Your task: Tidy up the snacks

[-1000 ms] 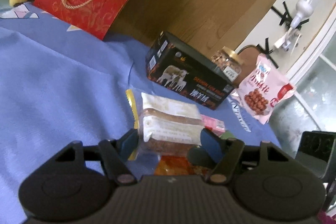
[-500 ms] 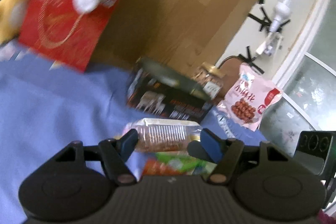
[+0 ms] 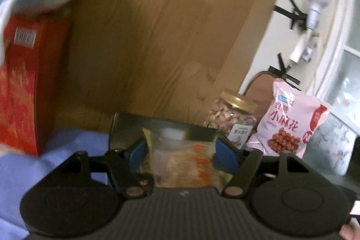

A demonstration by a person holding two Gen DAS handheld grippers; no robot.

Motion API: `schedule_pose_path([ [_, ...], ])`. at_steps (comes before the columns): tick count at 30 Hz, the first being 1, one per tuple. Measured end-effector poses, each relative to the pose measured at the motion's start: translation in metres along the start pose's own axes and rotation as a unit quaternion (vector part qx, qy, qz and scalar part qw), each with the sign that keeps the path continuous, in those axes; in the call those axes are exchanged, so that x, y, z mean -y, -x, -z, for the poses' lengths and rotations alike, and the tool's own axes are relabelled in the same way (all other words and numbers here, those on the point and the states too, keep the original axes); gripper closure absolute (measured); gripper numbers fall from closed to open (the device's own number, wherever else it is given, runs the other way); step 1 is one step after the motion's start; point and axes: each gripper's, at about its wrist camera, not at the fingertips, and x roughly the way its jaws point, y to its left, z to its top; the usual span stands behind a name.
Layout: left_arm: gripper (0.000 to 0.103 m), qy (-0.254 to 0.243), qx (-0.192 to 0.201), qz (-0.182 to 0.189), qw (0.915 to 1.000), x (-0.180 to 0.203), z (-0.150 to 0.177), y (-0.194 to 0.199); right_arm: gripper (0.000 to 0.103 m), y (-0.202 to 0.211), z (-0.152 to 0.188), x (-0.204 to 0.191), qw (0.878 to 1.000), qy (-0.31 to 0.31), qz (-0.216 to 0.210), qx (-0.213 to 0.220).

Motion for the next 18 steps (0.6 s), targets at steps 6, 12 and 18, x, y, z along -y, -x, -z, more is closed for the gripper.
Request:
schedule_pose_path([
  [6, 0.03, 0.016, 0.026, 0.018, 0.9994, -0.016, 0.023, 0.054, 0.067, 0.038, 0.034, 0.006, 0.998, -0.017, -0.051, -0.021],
  [12, 0.03, 0.047, -0.005, -0.003, 0.9989, -0.039, 0.04, 0.074, 0.063, 0.04, 0.061, -0.002, 0.998, 0.021, -0.024, -0.055],
  [18, 0.026, 0.021, -0.063, 0.0, 0.9978, -0.032, 0.044, 0.03, 0.045, 0.012, 0.044, 0.034, 0.995, -0.025, -0.01, -0.096],
])
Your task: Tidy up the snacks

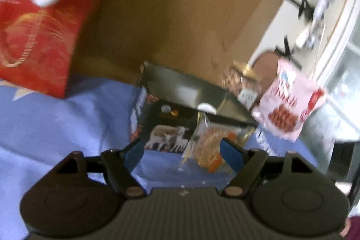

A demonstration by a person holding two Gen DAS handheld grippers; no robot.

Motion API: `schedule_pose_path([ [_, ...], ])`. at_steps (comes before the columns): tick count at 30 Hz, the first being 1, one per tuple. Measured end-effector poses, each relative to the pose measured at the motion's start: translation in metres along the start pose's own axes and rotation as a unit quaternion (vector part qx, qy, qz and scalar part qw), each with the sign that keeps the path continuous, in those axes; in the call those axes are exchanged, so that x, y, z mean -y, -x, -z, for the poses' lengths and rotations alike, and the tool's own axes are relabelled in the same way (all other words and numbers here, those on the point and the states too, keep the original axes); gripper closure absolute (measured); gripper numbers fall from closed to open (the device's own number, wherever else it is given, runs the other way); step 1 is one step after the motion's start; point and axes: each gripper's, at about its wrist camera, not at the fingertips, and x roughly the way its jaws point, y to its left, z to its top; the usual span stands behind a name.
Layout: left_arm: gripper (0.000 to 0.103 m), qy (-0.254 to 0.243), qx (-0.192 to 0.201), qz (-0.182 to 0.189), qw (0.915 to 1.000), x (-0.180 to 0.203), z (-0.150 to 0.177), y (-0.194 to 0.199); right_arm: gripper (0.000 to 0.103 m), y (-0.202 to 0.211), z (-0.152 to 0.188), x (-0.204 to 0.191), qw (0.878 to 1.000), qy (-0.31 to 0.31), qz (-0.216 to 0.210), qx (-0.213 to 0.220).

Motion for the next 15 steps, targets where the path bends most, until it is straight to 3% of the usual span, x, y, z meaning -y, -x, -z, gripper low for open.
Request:
schedule_pose_path([
  [3, 0.028, -0.027, -0.042, -0.013, 0.9987, 0.01, -0.002, -0.036, 0.038, -0.023, -0.009, 0.002, 0.999, 0.035, 0.005, -0.034],
  [4, 0.038, -0.031, -0.054, -0.013, 0.998, 0.012, -0.001, -0.044, 0.039, -0.03, -0.009, 0.003, 0.998, 0.033, -0.012, -0.05],
  [5, 0.046, -0.03, -0.07, -0.004, 0.9971, 0.012, 0.0, -0.053, 0.057, -0.035, -0.01, 0.004, 0.997, 0.025, -0.036, -0.069],
  [6, 0.065, -0.019, -0.092, 0.021, 0.9954, 0.011, 0.001, -0.057, 0.061, -0.036, -0.009, 0.001, 0.996, 0.024, -0.037, -0.076],
  [7, 0.065, -0.002, -0.102, 0.032, 0.9942, 0.012, 0.002, -0.055, 0.064, -0.032, -0.009, -0.004, 0.996, 0.031, -0.03, -0.073],
  [12, 0.059, -0.047, -0.014, 0.058, 0.9971, 0.034, -0.015, 0.0, 0.07, 0.019, -0.026, -0.02, 0.997, 0.043, -0.067, 0.004],
  [15, 0.055, -0.053, 0.024, 0.049, 0.9971, 0.041, -0.042, 0.003, 0.07, 0.018, -0.055, -0.025, 0.996, 0.055, -0.056, 0.051],
])
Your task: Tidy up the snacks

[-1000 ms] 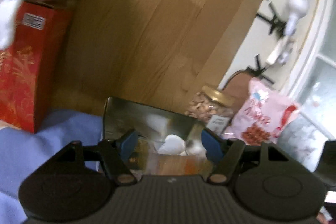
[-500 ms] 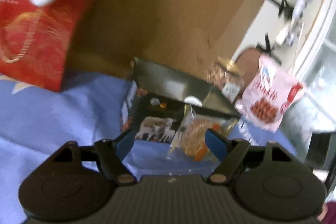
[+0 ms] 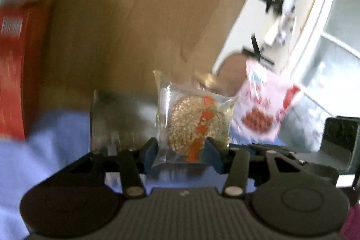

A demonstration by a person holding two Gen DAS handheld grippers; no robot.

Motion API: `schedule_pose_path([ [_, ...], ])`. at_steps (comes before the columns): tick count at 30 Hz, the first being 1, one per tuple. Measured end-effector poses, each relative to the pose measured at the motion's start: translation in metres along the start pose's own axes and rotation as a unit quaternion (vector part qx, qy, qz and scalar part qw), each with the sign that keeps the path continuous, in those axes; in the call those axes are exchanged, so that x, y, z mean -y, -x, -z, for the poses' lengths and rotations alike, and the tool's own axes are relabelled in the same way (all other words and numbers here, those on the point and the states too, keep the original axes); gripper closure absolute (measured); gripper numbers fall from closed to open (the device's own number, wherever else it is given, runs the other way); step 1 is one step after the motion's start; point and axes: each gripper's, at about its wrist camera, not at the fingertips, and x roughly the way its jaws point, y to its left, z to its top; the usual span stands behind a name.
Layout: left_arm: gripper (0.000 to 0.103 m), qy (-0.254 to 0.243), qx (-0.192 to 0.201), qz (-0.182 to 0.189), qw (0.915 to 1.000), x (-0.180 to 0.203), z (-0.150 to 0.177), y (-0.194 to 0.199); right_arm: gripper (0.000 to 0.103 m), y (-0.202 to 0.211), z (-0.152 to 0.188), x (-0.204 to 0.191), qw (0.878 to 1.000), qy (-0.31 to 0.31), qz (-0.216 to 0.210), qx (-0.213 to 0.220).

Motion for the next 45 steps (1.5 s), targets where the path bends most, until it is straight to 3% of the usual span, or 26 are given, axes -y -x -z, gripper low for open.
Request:
schedule_pose_path([
  [3, 0.039, 0.012, -0.002, -0.032, 0.9994, -0.007, -0.016, -0.017, 0.066, -0.02, -0.015, 0.009, 0.999, -0.008, 0.036, 0.0],
  [5, 0.039, 0.036, -0.012, -0.048, 0.9981, -0.015, -0.012, -0.02, 0.064, -0.021, -0.013, 0.018, 0.999, -0.031, 0.043, -0.006],
  [10, 0.037, 0.039, 0.017, -0.044, 0.9981, -0.024, 0.024, 0.032, 0.064, 0.022, 0.02, 0.031, 0.998, -0.06, 0.007, 0.001],
  [12, 0.037, 0.061, 0.012, -0.048, 0.9969, -0.033, 0.04, 0.052, 0.056, 0.03, 0.039, 0.025, 0.997, -0.063, -0.031, -0.016],
  [14, 0.037, 0.087, 0.002, -0.052, 0.9949, -0.042, 0.059, 0.069, 0.044, 0.033, 0.055, 0.009, 0.997, -0.041, -0.059, -0.037],
  [19, 0.037, 0.117, -0.016, -0.072, 0.9904, -0.053, 0.093, 0.094, 0.042, 0.014, 0.078, -0.038, 0.994, 0.053, -0.058, -0.076],
  [21, 0.037, 0.127, -0.018, -0.073, 0.989, -0.055, 0.099, 0.098, 0.048, 0.002, 0.082, -0.048, 0.992, 0.08, -0.046, -0.09],
  [22, 0.037, 0.134, -0.019, -0.075, 0.9879, -0.056, 0.101, 0.1, 0.068, -0.002, 0.083, -0.05, 0.991, 0.089, -0.036, -0.097],
  [25, 0.037, 0.146, -0.017, -0.069, 0.9867, -0.054, 0.104, 0.107, 0.078, 0.007, 0.084, -0.054, 0.991, 0.078, -0.043, -0.095],
  [30, 0.032, 0.135, -0.019, -0.049, 0.9895, -0.04, 0.106, 0.11, 0.078, 0.056, 0.098, -0.063, 0.994, 0.072, -0.041, -0.069],
  [33, 0.032, 0.122, -0.036, -0.031, 0.9913, -0.02, 0.105, 0.1, 0.078, 0.083, 0.112, -0.058, 0.994, 0.091, -0.013, -0.055],
  [40, 0.032, 0.074, -0.067, -0.01, 0.9949, 0.052, 0.106, 0.078, 0.078, 0.135, 0.136, -0.009, 0.999, 0.02, 0.021, -0.028],
  [45, 0.032, 0.061, -0.082, -0.02, 0.9946, 0.089, 0.111, 0.067, 0.075, 0.157, 0.156, 0.012, 1.0, -0.013, 0.015, -0.014],
])
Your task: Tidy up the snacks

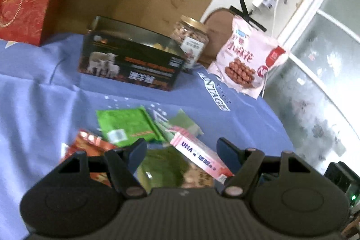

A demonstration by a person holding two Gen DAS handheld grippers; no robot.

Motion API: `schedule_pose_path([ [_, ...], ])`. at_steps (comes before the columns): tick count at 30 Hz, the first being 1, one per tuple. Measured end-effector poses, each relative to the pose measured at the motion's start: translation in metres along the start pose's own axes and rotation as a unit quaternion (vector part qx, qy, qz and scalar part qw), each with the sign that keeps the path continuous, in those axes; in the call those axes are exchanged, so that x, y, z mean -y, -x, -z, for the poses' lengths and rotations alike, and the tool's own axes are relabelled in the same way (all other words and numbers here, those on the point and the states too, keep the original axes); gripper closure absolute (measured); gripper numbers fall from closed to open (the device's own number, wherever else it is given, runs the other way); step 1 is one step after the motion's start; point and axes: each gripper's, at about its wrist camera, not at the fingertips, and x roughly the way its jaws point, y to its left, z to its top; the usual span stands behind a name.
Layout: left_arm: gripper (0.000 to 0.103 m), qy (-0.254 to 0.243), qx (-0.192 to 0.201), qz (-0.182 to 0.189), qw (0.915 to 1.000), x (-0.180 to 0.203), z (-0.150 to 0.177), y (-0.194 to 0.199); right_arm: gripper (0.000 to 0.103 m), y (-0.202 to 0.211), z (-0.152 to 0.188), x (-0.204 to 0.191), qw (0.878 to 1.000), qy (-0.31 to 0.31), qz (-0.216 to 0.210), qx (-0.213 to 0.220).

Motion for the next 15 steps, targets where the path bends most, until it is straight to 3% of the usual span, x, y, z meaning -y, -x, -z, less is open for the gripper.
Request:
schedule_pose_path([
  [4, 0.032, -0.012, -0.01, -0.02, 0.9997, 0.018, 0.006, -0.009, 0.072, 0.009, 0.012, 0.015, 0.999, -0.024, 0.019, 0.01],
  [10, 0.032, -0.005, -0.017, -0.043, 0.9989, 0.023, 0.01, -0.017, 0.064, 0.026, 0.019, 0.041, 0.992, -0.083, 0.09, 0.039],
  [15, 0.032, -0.001, 0.001, -0.042, 0.9991, 0.02, 0.003, -0.011, 0.062, 0.044, 0.022, 0.04, 0.991, -0.089, 0.078, 0.06],
])
